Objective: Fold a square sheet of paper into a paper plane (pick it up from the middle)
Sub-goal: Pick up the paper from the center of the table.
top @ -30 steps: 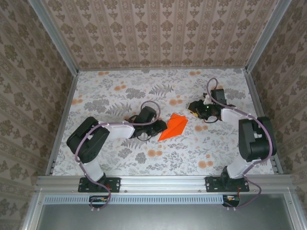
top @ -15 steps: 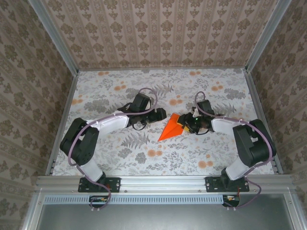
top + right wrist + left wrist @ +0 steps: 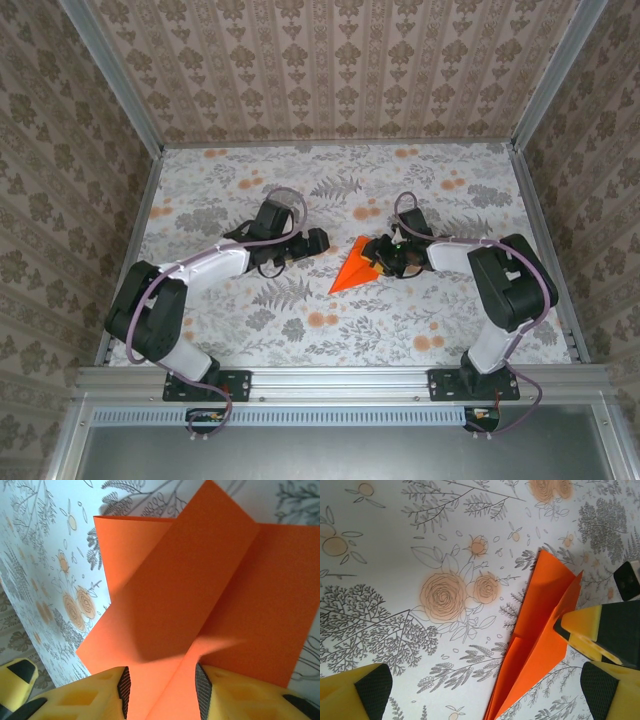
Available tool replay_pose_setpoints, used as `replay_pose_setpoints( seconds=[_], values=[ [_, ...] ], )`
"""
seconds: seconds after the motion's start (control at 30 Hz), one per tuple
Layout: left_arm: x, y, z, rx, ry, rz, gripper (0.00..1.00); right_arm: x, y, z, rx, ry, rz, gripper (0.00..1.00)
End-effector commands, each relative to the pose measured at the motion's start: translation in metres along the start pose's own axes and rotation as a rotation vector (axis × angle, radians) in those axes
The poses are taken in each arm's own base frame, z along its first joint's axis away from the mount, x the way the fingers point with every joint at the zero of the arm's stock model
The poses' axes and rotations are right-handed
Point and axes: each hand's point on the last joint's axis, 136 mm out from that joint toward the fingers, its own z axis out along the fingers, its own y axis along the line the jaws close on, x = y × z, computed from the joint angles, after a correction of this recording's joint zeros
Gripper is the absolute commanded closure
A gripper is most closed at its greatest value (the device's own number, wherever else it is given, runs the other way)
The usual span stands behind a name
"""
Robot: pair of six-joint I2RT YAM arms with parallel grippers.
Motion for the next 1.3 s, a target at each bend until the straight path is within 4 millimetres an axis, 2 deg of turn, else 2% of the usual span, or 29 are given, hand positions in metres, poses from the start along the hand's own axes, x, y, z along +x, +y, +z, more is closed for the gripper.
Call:
replay_pose_setpoints(
  seconds=[0.0, 0.23, 0.5, 0.63, 0.73, 0.83, 0.97, 1.1, 1.27],
  values=[
    [-0.003, 0.000, -0.007, 0.015, -0.018, 0.004, 0.00, -0.002, 0.014, 0.008, -0.059, 0.005, 0.007, 0.60],
    [0.003, 0.000, -0.005, 0.035, 0.005, -0.003, 0.00, -0.001, 0.021, 0.017, -0.184, -0.004, 0.013, 0.62],
    [0.007, 0.003, -0.003, 0.040, 0.021, -0.022, 0.00, 0.005, 0.023, 0.023, -0.206, 0.009, 0.001, 0.64],
    [0.007, 0.004, -0.003, 0.056, 0.032, -0.045, 0.00, 0.010, 0.020, 0.026, -0.200, 0.012, -0.018, 0.69],
    [0.008, 0.001, -0.004, 0.092, 0.047, -0.060, 0.00, 0.009, 0.025, 0.025, -0.219, 0.003, -0.039, 0.77],
    [0.010, -0.006, -0.007, 0.156, 0.069, -0.081, 0.00, 0.005, 0.044, 0.016, -0.273, -0.012, -0.102, 0.86],
    [0.004, -0.029, -0.021, 0.319, 0.082, -0.110, 0.00, 0.008, 0.099, -0.011, -0.427, 0.034, -0.245, 0.93],
    [0.003, -0.052, -0.037, 0.426, 0.106, -0.089, 0.00, 0.005, 0.141, -0.041, -0.549, 0.070, -0.309, 0.94],
    [-0.005, -0.065, -0.050, 0.474, 0.066, -0.064, 0.00, -0.010, 0.177, -0.071, -0.685, 0.077, -0.281, 0.93]
  ],
)
